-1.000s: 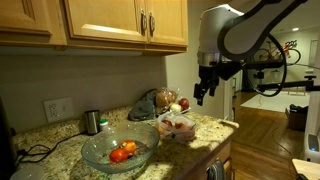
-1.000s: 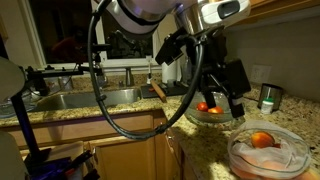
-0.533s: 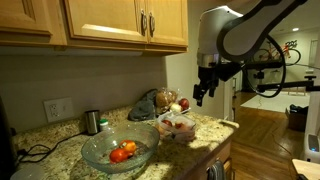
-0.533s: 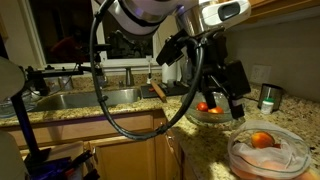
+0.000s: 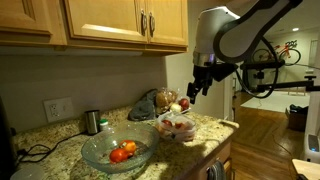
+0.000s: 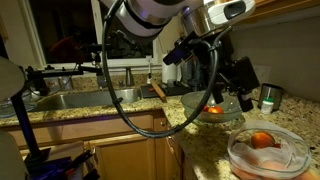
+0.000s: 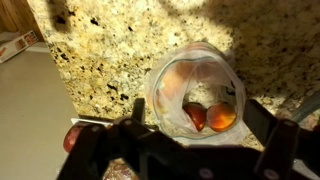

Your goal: Pick up the mango from the bag and put it in the bowl

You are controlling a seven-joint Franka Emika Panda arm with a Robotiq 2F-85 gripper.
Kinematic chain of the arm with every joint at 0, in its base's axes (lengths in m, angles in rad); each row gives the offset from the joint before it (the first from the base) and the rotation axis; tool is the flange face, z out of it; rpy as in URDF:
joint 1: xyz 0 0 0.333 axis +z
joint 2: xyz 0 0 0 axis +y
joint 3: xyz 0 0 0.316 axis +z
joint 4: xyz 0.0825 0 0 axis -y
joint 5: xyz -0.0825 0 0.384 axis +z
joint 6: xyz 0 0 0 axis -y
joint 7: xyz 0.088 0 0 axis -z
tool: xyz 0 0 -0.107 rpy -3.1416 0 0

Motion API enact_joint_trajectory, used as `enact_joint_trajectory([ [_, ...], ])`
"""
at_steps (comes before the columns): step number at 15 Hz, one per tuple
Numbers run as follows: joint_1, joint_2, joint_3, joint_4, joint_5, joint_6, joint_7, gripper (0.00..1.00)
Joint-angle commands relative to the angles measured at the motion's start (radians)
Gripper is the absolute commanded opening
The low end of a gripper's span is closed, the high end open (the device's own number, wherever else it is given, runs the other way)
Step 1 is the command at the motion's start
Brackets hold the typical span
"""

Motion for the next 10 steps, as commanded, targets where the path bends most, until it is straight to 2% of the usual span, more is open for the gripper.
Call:
enact_joint_trajectory([
  [1,0.0,0.056,-0.018,0.039,-0.032,0.036,0.024,1.0],
  [10,0.014,0.215,-0.088,0.158,-0.009,0.049,0.004,1.0],
])
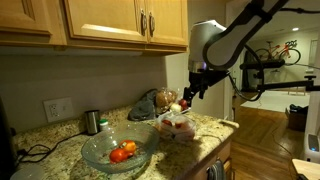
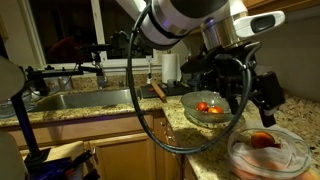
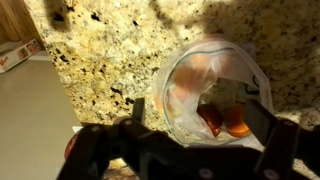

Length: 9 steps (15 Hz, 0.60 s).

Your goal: Pick up the mango from the bag and put it in the bowl

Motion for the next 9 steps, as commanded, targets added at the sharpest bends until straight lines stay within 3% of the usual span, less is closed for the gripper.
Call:
enact_joint_trajectory([
  [1,0.018,0.079,-0.052,0.066,-0.007,0.04,0.004,1.0],
  [9,0.061,0.185,-0.07,0.172,0.186,0.007,-0.108,1.0],
])
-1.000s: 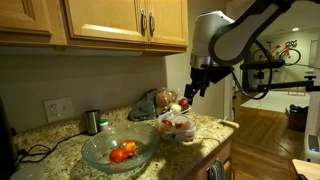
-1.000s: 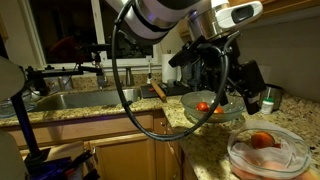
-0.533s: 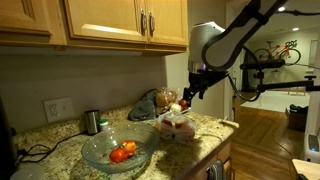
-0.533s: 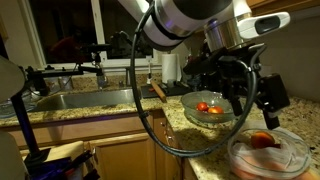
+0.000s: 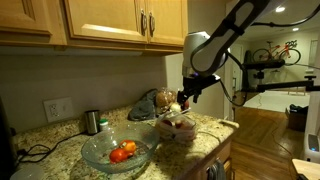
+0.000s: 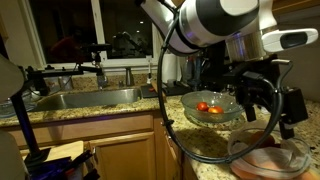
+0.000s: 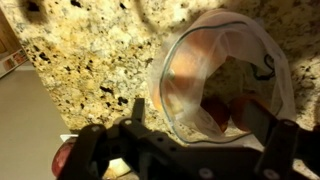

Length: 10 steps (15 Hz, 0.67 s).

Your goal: Pick up the mango from the bag and put it in the bowl

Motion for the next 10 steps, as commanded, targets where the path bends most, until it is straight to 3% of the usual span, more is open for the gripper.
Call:
enact_joint_trajectory([
  [1,0.043,0.024,-0.026,0.04,0.082,-0.017,-0.057,1.0],
  [10,0.06,0.064,-0.047,0.1,0.094,-0.104,-0.049,1.0],
])
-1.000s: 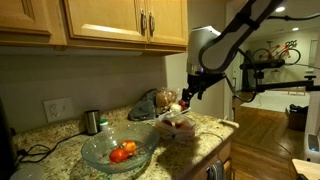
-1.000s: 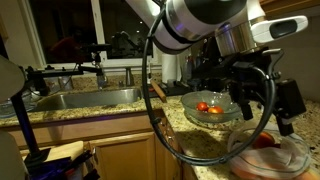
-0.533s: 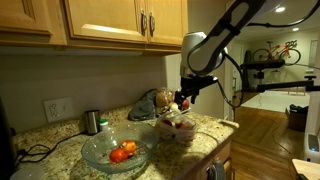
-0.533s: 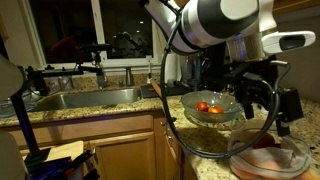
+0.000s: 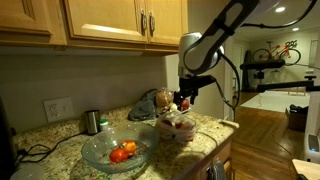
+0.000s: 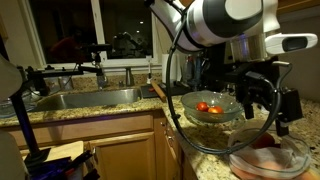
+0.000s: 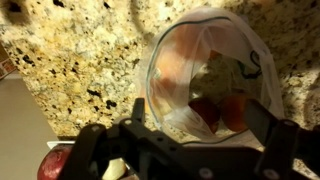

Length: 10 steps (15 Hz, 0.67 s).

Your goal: Pick up the mango from the bag and put it in the bowl

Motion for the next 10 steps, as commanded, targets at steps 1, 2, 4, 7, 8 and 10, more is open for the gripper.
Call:
enact_joint_trajectory([
  [1,0.023,0.023,-0.033,0.038,0.026,-0.043,-0.022,1.0],
  [2,0.023,0.03,-0.033,0.044,0.032,-0.039,-0.027,1.0],
  [4,0.024,0.046,-0.029,0.055,0.052,-0.03,-0.04,1.0],
  [7,0.024,0.067,-0.016,0.072,0.119,-0.034,-0.094,1.0],
  [8,0.027,0.074,-0.015,0.077,0.135,-0.036,-0.106,1.0],
  [10,0.032,0.086,-0.015,0.087,0.155,-0.04,-0.125,1.0],
])
